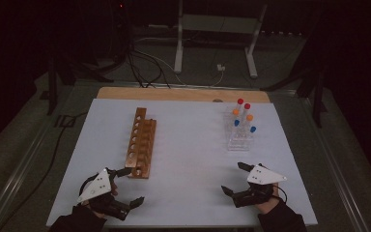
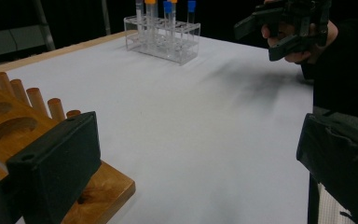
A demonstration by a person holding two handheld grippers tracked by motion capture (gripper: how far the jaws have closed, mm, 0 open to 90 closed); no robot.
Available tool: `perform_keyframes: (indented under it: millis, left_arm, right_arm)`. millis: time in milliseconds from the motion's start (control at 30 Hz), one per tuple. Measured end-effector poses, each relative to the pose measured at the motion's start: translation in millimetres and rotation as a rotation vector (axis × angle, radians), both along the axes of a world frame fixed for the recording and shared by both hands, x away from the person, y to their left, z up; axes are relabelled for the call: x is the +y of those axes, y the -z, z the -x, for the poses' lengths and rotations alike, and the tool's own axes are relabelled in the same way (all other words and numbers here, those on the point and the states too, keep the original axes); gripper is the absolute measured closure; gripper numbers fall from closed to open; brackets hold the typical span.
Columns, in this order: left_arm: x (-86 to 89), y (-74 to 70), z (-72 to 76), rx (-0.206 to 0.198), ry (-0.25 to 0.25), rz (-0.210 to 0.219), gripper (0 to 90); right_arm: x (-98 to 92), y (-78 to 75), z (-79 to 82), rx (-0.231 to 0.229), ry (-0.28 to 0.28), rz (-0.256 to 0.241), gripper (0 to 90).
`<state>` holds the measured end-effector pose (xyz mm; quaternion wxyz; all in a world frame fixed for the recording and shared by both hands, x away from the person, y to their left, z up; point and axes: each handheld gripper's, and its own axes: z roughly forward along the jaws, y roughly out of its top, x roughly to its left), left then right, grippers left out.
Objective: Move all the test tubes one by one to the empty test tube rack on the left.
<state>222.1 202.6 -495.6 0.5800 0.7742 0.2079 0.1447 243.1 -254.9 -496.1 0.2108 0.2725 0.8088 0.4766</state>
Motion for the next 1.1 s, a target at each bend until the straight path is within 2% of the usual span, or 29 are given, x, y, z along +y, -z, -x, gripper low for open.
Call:
perform_keyframes:
  millis: [67, 133, 367, 567, 600, 800, 867, 900, 1100]
  left_arm:
    - [0.2, 0.5, 0.5, 0.004, 0.0, 0.0, 0.5]
    - [1.1, -0.3, 1.8, 0.0, -0.006, 0.002, 0.5]
    - [1.0, -0.1, 1.0, 0.004, -0.004, 0.003, 0.5]
    - [1.7, -0.4, 0.9, 0.001, -0.006, 0.006, 0.5]
    - [1.5, -0.3, 0.9, 0.001, -0.006, 0.006, 0.5]
    - [1.5, -0.2, 0.6, 0.003, -0.005, 0.006, 0.5]
    - [1.9, -0.5, 0.9, 0.002, -0.005, 0.007, 0.5]
    - [2.0, -0.5, 1.0, 0.001, -0.006, 0.008, 0.5]
    - [1.9, -0.5, 1.1, 0.001, -0.004, 0.008, 0.5]
  right_arm:
    - [1.4, -3.3, 0.8, -0.005, 0.011, 0.002, 0.3]
    - [1.3, -7.9, 0.9, 0.005, 0.011, -0.02, 0.0]
    - [4.6, -25.8, 4.5, -0.034, 0.021, -0.025, 0.0]
    - [1.0, -41.3, 2.2, -0.058, 0.037, -0.058, 0.0]
    - [-1.9, -46.7, 0.2, -0.073, 0.056, -0.06, 0.0]
    - [-8.4, -60.5, -8.1, -0.081, 0.103, -0.093, 0.0]
    - [-9.1, -62.6, -10.1, -0.083, 0.108, -0.088, 0.0]
    - [-10.1, -66.5, -13.6, -0.098, 0.131, -0.085, 0.0]
    - [-11.9, -73.3, -25.7, -0.108, 0.195, -0.087, 0.0]
